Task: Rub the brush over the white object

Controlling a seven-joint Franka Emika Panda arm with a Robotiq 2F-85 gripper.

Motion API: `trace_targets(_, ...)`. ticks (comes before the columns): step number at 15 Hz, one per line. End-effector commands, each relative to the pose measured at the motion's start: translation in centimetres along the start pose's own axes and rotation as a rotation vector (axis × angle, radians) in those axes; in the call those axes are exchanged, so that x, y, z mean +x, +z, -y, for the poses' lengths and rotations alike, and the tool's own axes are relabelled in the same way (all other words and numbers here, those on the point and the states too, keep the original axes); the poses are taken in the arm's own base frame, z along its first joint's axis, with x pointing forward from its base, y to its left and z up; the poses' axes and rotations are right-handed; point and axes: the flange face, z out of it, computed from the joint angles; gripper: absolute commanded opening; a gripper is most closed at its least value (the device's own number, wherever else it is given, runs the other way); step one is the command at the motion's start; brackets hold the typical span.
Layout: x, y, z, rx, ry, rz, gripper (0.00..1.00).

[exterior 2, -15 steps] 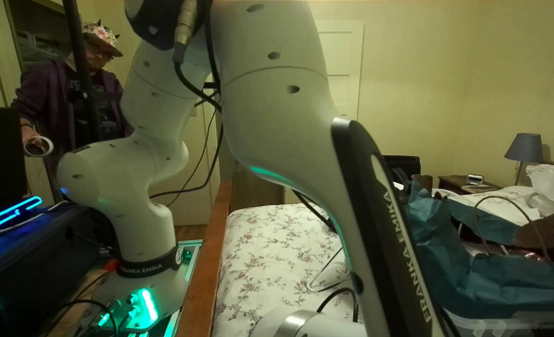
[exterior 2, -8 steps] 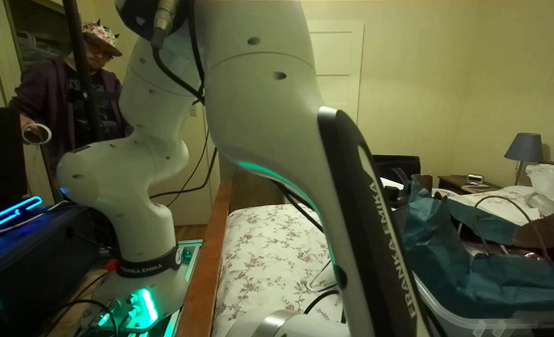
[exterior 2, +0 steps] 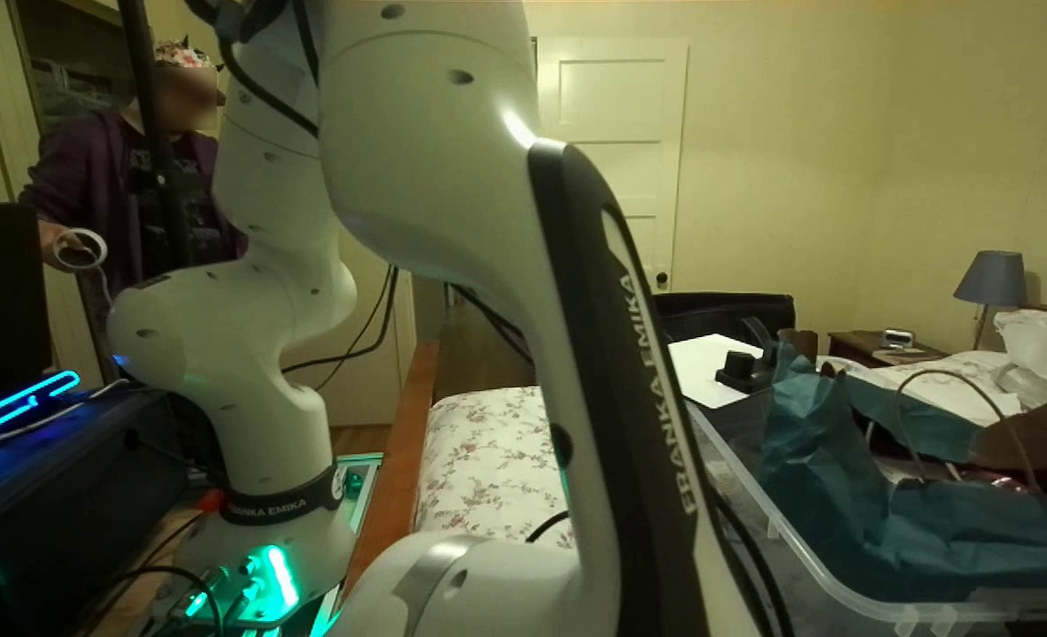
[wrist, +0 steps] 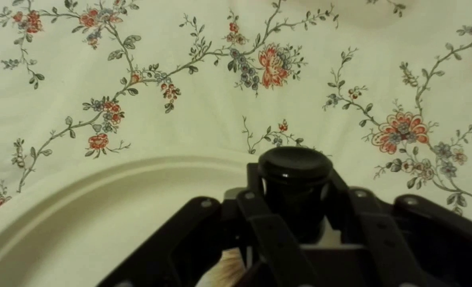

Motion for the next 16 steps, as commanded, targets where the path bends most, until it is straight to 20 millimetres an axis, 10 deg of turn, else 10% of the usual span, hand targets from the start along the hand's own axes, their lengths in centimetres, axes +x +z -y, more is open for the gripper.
trace_targets(1, -0.6, -0.6, -1.9, -0.051, -0.071, 0.081, 0.13)
trace_targets(6, -1.8, 1.0, -3.3, -0.193, -0.122, 0.208, 0.13)
trace_targets(16, 2.9, -1.2, -4.8, -0.190, -0.054, 0.112, 0.13)
